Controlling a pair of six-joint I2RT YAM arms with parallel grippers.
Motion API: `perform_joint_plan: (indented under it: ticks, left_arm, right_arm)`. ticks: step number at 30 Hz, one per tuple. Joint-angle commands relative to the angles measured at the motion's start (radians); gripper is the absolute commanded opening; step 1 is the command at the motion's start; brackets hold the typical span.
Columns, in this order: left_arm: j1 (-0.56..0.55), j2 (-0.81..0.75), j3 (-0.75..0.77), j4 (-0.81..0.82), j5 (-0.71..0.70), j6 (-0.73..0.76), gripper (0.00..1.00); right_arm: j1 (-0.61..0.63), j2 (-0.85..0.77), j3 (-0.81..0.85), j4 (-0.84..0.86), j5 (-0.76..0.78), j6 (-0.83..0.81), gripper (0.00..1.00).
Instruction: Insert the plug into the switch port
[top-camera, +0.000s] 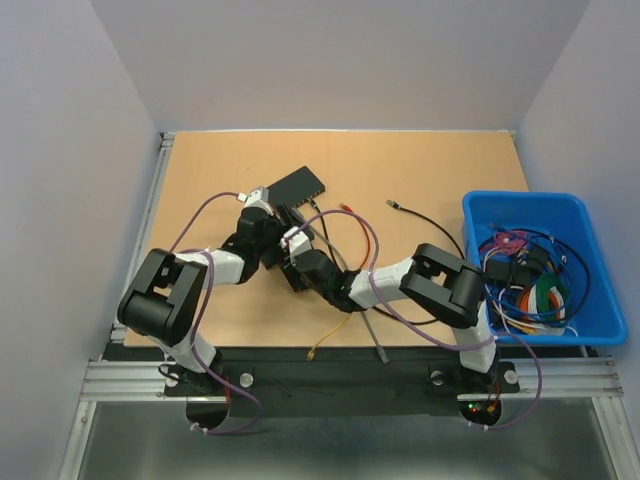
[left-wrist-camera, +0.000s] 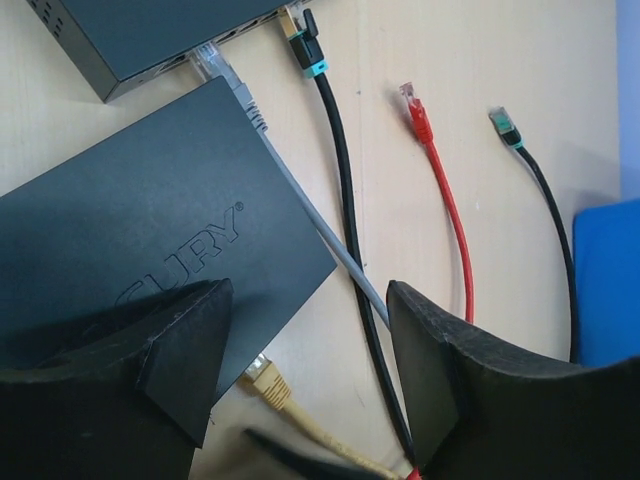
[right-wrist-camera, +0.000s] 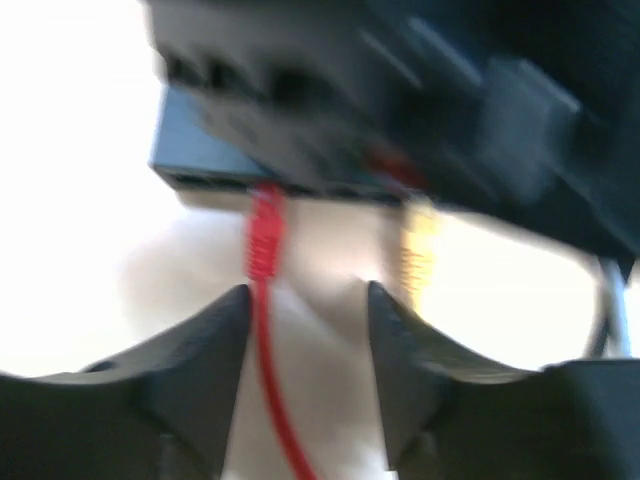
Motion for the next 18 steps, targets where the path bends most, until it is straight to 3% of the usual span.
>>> perform_joint_plan:
  ticks: [1,10,18]
  left_arm:
    - [0.039,-0.009,0.01,-0.308,-0.036,0.047,0.76]
    - [0.114,-0.16,0.159,-0.494,-0.131,0.097,0.76]
    - [0.122,-0.331,0.217,-0.575,-0.206,0.131,0.76]
  right_arm:
    - [-0.016,-0.086,-0.046,0.08,0.014,0.029,0.58]
    - [-0.005,-0.21,-0.165,0.079,-0.011,0.047,0.76]
    - [0.006,-0.436,-0.219,-0.016,0.013,0.064,0.82]
